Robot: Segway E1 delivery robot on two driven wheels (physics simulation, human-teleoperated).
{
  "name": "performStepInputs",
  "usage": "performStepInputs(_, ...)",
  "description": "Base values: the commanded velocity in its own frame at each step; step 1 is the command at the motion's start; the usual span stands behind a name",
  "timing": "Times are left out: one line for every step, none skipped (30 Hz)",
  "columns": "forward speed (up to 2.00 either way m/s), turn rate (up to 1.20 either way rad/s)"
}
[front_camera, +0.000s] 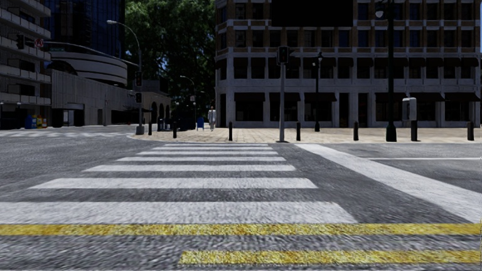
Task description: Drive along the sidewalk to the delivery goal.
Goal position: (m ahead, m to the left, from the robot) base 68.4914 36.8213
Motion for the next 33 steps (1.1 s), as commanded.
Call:
performStepInputs(2.00, 0.00)
performStepInputs(2.00, 0.00)
performStepInputs(2.00, 0.00)
performStepInputs(2.00, 0.00)
performStepInputs(2.00, 0.00)
performStepInputs(2.00, 0.00)
performStepInputs(2.00, 0.00)
performStepInputs(2.00, 0.00)
performStepInputs(2.00, 0.00)
performStepInputs(2.00, 0.00)
performStepInputs(2.00, 0.00)
performStepInputs(2.00, 0.00)
performStepInputs(2.00, 0.00)
performStepInputs(2.00, 0.00)
performStepInputs(2.00, 0.00)
performStepInputs(2.00, 0.00)
performStepInputs(2.00, 0.00)
performStepInputs(2.00, 0.00)
performStepInputs(2.00, 0.00)
performStepInputs(2.00, 0.00)
performStepInputs(2.00, 0.00)
performStepInputs(2.00, 0.00)
performStepInputs(2.00, 0.00)
performStepInputs(2.00, 0.00)
performStepInputs(2.00, 0.00)
performStepInputs(2.00, 0.00)
performStepInputs(2.00, 0.00)
performStepInputs(2.00, 0.00)
performStepInputs(2.00, 0.00)
performStepInputs(2.00, 0.00)
performStepInputs(2.00, 0.00)
performStepInputs(2.00, 0.00)
performStepInputs(2.00, 0.00)
